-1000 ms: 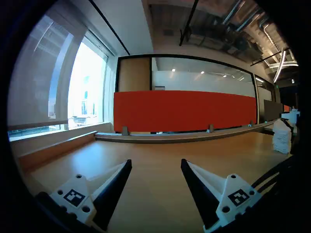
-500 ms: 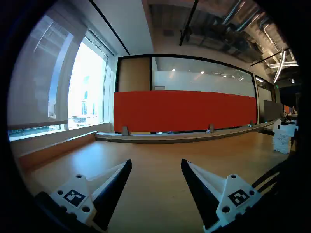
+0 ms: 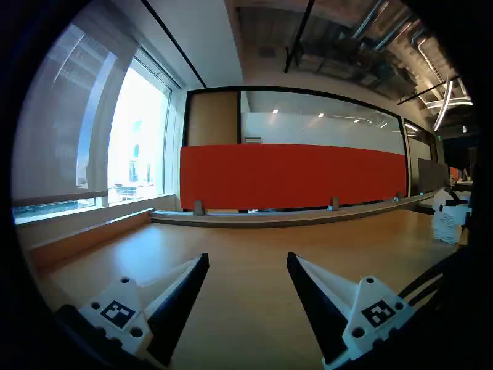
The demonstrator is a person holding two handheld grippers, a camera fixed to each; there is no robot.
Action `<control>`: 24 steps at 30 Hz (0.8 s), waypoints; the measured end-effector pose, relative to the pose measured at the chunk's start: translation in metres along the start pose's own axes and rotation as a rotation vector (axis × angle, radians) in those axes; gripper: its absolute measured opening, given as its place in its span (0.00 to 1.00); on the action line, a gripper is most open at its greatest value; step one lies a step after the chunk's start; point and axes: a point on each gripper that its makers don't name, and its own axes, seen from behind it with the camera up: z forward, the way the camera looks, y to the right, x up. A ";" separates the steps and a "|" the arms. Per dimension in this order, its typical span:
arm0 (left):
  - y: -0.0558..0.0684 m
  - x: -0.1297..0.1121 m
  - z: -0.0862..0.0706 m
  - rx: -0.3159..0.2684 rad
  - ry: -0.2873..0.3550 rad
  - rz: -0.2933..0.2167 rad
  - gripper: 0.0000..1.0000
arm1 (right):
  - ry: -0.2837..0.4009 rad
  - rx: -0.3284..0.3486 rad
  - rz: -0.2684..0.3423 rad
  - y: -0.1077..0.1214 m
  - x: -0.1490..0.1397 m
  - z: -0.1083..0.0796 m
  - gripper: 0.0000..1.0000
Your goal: Fold towel
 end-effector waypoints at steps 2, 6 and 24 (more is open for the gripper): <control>0.000 0.000 0.000 0.000 0.000 0.000 0.94 | -0.001 -0.001 0.008 0.000 -0.003 0.000 1.00; 0.000 0.000 0.000 0.000 0.000 -0.001 0.94 | 0.002 0.003 0.022 -0.001 -0.004 0.000 1.00; 0.001 0.000 0.000 0.000 0.000 0.000 0.94 | 0.008 0.017 0.041 0.000 -0.002 -0.002 1.00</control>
